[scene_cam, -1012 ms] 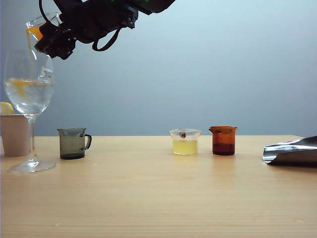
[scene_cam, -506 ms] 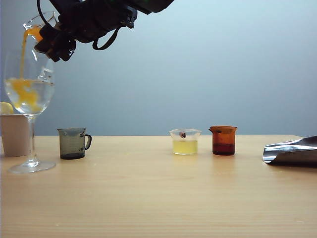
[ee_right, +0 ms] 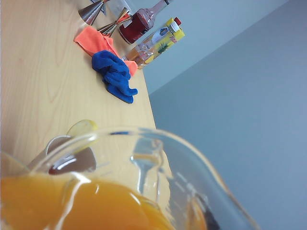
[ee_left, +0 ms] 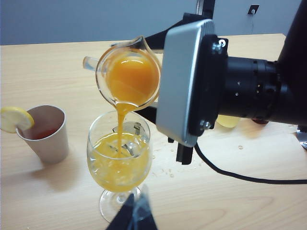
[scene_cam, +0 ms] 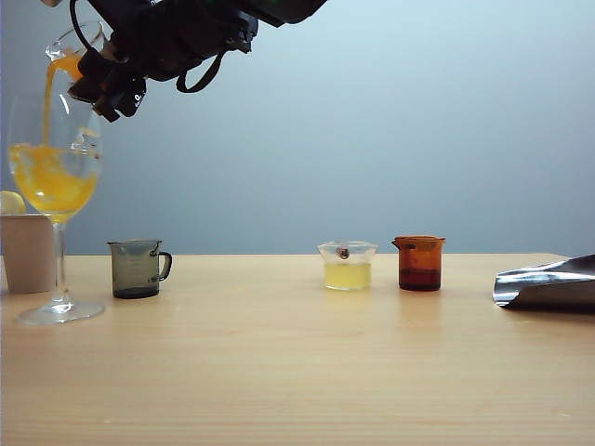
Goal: Pick up the second measuring cup from the left, pour the orange juice inside into the goblet, and finally put the measuring cup back in its original place.
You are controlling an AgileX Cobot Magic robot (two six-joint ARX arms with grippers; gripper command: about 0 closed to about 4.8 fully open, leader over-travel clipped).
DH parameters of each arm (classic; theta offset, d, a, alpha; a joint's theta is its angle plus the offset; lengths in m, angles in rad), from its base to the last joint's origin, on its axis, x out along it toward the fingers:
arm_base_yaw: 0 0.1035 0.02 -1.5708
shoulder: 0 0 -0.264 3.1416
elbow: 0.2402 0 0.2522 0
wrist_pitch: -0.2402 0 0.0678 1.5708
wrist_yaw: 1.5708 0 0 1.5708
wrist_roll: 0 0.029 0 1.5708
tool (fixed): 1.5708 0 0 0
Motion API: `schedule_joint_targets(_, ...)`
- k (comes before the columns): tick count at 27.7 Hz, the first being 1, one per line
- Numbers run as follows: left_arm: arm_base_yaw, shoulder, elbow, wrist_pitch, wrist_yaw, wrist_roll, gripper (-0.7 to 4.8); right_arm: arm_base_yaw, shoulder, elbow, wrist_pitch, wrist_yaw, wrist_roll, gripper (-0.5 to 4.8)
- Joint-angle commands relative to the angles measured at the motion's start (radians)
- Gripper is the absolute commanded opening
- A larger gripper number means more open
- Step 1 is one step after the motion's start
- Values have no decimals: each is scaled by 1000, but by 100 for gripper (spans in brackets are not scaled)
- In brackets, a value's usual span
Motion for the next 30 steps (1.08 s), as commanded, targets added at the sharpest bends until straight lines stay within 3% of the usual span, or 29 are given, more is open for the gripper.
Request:
schedule_joint_targets(1, 0, -2, 5, 5, 7, -3, -5, 3, -11, 10, 39, 5, -35, -6)
schedule_joint_targets(30, 0, -2, 5, 5, 8, -3, -5, 5, -11, 10, 39, 16, -194, -6)
